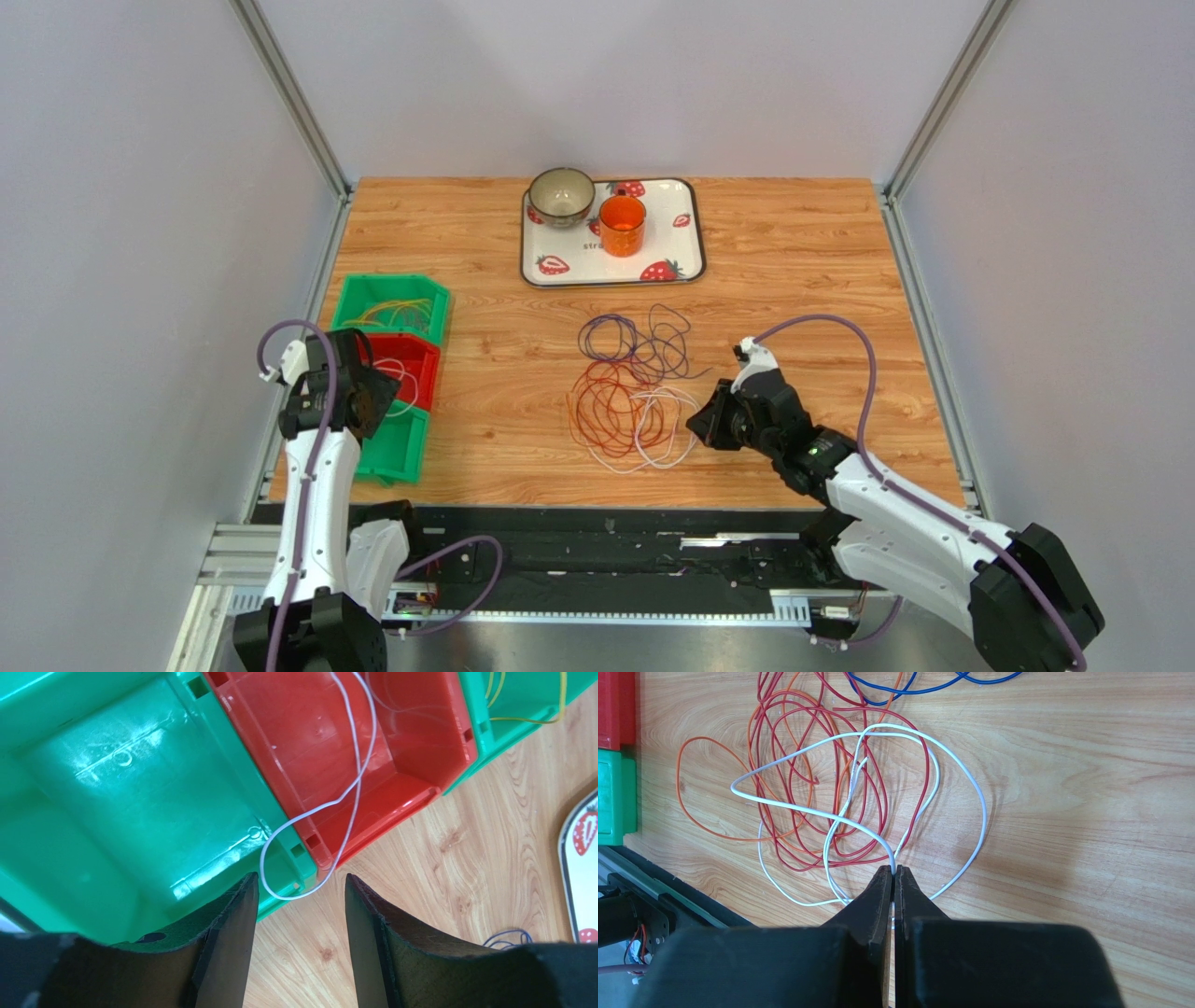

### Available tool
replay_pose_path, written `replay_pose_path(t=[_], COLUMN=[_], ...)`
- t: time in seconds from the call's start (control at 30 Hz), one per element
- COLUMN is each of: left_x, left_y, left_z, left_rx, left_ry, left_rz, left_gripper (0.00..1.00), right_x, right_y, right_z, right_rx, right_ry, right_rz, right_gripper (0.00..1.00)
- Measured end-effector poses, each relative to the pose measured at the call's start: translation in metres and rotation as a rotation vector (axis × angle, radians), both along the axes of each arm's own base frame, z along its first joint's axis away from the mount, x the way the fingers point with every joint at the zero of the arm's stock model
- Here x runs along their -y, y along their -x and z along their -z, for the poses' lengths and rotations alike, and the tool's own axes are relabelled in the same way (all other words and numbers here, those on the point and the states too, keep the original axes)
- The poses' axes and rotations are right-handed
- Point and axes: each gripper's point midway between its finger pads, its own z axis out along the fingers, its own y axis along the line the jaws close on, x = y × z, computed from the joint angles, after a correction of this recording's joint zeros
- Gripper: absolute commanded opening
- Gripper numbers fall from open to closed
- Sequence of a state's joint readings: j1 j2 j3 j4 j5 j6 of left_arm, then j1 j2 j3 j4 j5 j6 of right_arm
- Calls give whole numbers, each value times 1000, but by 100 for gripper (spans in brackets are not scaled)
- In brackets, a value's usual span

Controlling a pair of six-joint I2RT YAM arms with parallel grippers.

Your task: Untangle the cables

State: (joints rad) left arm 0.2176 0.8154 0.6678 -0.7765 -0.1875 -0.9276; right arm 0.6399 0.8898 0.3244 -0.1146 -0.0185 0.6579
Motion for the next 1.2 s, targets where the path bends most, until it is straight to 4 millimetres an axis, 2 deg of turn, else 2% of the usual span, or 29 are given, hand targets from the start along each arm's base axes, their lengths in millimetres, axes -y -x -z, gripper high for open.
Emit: replay_pose_path(t=[0.43, 0.7, 0.77, 0.83, 0.87, 0.9, 0.93, 1.2], left_x=[-3, -3, -3, -4, -4, -4, -5, -5], left_y=[14, 16, 14, 12, 11, 10, 8, 8], left_z=[14, 29, 29, 29, 29, 29, 29, 26], left_rx=[-57, -86, -80, -78, -76, -74, -72, -77], left_ry=[-12, -5, -7, -7, -8, -7, -9, -8], left_rz=[-29, -29, -29, -28, -29, -31, -31, -32], left_gripper=[51, 43, 39, 30, 24, 9, 2, 0], right_x=[0, 0, 0, 0, 0, 0, 0, 0], right_y=[0, 0, 0, 0, 0, 0, 0, 0], right_z=[-1, -1, -1, -1, -1, 0, -1, 0], right_rx=[2, 2, 2, 2, 2, 2, 2, 1], right_ry=[-2, -2, -1, -1, -1, -1, -1, 0], right_rz=[0, 0, 0, 0, 0, 0, 0, 0], right_gripper=[0, 0, 0, 0, 0, 0, 0, 0])
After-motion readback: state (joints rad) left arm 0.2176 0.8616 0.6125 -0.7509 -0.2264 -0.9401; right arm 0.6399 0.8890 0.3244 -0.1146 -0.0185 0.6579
